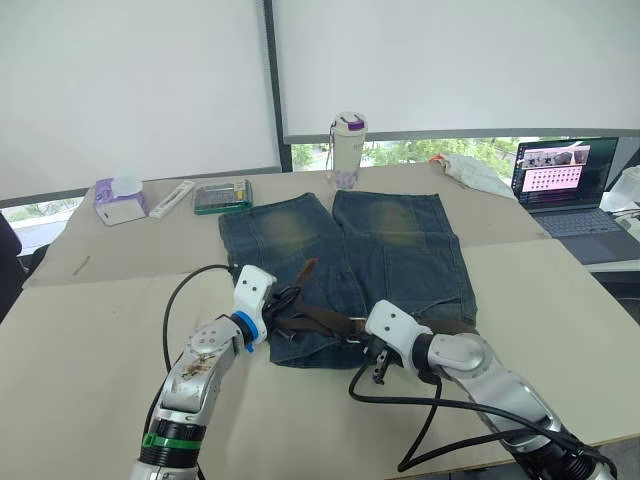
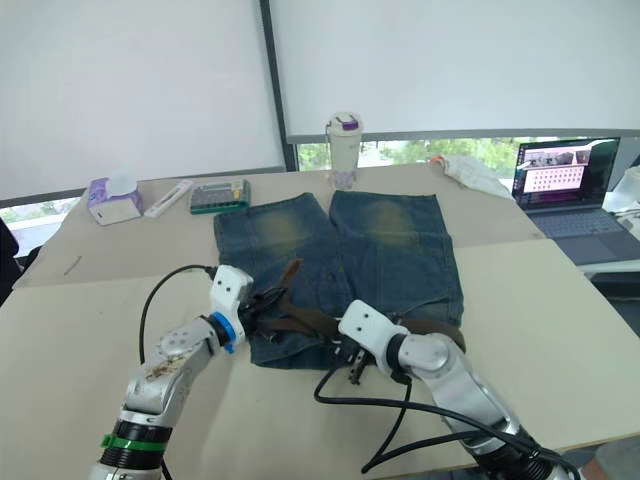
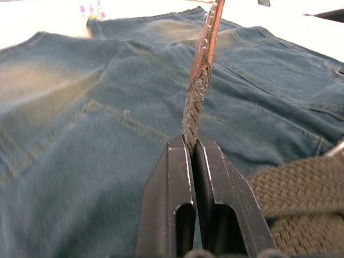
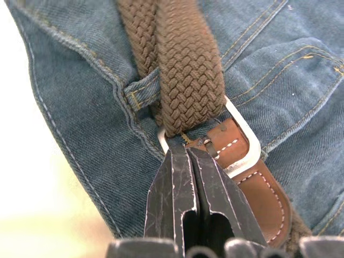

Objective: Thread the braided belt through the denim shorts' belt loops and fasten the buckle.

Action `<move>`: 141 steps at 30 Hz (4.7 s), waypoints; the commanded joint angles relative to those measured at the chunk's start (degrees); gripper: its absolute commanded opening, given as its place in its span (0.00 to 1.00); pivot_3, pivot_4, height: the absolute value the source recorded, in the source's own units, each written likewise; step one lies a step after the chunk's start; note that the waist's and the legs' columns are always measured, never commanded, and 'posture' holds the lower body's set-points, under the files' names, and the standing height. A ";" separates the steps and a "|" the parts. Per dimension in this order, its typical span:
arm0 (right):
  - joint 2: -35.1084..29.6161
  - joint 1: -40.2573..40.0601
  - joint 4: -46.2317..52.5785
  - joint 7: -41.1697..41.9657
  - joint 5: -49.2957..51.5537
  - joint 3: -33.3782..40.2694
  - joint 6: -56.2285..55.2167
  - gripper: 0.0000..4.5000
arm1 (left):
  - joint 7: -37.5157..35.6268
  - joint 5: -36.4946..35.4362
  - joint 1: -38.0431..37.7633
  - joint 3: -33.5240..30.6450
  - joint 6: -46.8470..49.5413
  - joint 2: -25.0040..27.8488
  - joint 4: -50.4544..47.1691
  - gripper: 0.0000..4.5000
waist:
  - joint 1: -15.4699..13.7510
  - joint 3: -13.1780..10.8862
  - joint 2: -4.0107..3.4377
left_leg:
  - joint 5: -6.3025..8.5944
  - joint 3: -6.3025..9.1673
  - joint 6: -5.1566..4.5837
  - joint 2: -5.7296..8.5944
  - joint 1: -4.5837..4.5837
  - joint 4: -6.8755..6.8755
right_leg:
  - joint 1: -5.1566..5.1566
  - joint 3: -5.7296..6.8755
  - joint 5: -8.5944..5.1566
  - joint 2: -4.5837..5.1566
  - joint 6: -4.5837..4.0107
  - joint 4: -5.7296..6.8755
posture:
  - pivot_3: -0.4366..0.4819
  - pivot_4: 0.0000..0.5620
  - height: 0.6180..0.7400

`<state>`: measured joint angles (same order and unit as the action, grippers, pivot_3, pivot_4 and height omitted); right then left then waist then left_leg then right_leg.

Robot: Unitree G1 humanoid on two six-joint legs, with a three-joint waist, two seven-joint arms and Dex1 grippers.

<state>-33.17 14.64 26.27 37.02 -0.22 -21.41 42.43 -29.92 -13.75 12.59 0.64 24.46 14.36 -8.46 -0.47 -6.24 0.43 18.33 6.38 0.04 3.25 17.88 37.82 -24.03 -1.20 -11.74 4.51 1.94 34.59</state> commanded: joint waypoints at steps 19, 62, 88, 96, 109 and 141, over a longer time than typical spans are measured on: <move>-0.64 -2.96 2.30 0.36 7.24 9.15 6.35 0.01 | 4.58 -6.55 -3.23 -4.31 5.24 -0.69 -3.19 0.00 | -0.17 0.04 0.00 | 0.11 0.00 -0.17 -0.01 0.10 0.00 | -0.06 -0.01 0.00 0.00 -0.01 -0.09 | 0.48 0.27 1.00; 1.98 3.45 -1.63 -2.91 10.07 8.89 5.45 0.01 | 3.47 -6.06 -2.60 -1.99 3.96 0.37 -2.37 0.00 | -0.20 0.02 -0.02 | 0.12 0.00 -0.17 0.01 0.22 -0.01 | -0.15 -0.02 0.01 0.02 -0.01 -0.19 | 0.48 0.27 1.00; 3.53 5.95 -9.08 -2.07 7.81 3.18 1.40 0.01 | 9.87 -10.40 -1.73 -9.25 6.17 -2.90 -0.74 0.00 | -0.05 0.02 -0.02 | 0.12 0.01 -0.16 -0.02 0.19 -0.02 | -0.14 -0.02 0.01 -0.01 -0.02 -0.21 | 0.48 0.27 1.00; 3.08 5.04 -12.22 -2.01 6.75 2.06 -1.00 0.01 | 13.89 -13.68 -1.51 -14.38 6.58 -3.18 0.40 0.00 | 0.34 0.02 -0.02 | 0.08 0.01 -0.06 -0.07 0.17 -0.06 | -0.14 -0.01 0.01 -0.05 -0.02 -0.20 | 0.48 0.27 1.00; 2.66 4.48 -15.36 0.11 4.89 -1.47 -2.36 0.01 | 13.12 -18.88 1.46 -11.67 8.45 -4.33 -3.88 0.00 | 0.60 0.03 0.00 | 0.10 0.02 -0.02 -0.08 0.11 -0.07 | -0.09 -0.02 0.01 -0.07 -0.02 -0.21 | 0.48 0.27 1.00; 5.46 2.36 -15.73 2.22 1.06 -2.66 -4.02 0.00 | -2.17 -25.53 26.21 2.17 20.85 -12.29 10.12 0.44 | 0.54 0.53 0.02 | 0.10 -0.01 0.03 0.11 -0.04 -0.06 | 0.18 -0.02 0.00 -0.10 0.00 -0.42 | 0.48 0.27 1.00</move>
<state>-27.88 19.39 14.51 38.37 1.04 -21.32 36.63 -30.93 -38.18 38.29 4.55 44.73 1.12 3.77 0.06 -5.71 0.45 18.43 6.37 0.07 3.34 17.85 37.74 -23.88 -1.23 -11.74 4.40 1.95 34.17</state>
